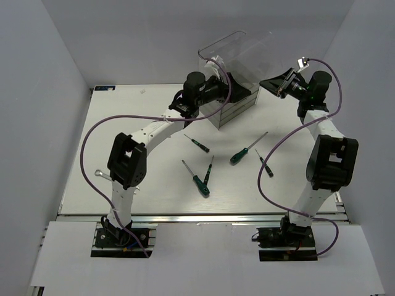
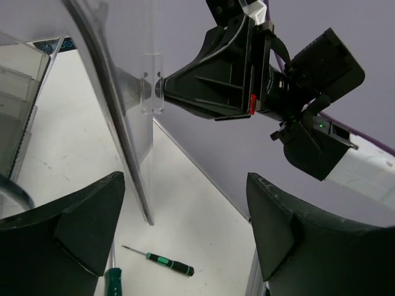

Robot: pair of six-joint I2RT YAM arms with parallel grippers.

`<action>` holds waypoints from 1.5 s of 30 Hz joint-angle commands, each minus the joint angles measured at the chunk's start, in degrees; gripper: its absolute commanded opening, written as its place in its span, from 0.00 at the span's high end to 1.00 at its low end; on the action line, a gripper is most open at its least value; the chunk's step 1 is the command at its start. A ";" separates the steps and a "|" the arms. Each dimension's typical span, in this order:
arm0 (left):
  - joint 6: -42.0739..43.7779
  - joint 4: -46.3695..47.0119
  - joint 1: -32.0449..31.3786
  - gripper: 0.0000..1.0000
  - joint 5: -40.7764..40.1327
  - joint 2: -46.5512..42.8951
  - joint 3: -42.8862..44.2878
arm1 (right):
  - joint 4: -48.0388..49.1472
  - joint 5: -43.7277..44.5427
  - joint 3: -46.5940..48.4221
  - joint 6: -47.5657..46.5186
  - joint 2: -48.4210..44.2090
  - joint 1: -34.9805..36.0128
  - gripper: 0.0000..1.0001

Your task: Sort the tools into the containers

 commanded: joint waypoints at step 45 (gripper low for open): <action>-10.32 1.47 0.76 0.68 -7.29 -1.52 13.32 | -79.80 9.68 -15.15 -175.35 -8.82 14.44 0.26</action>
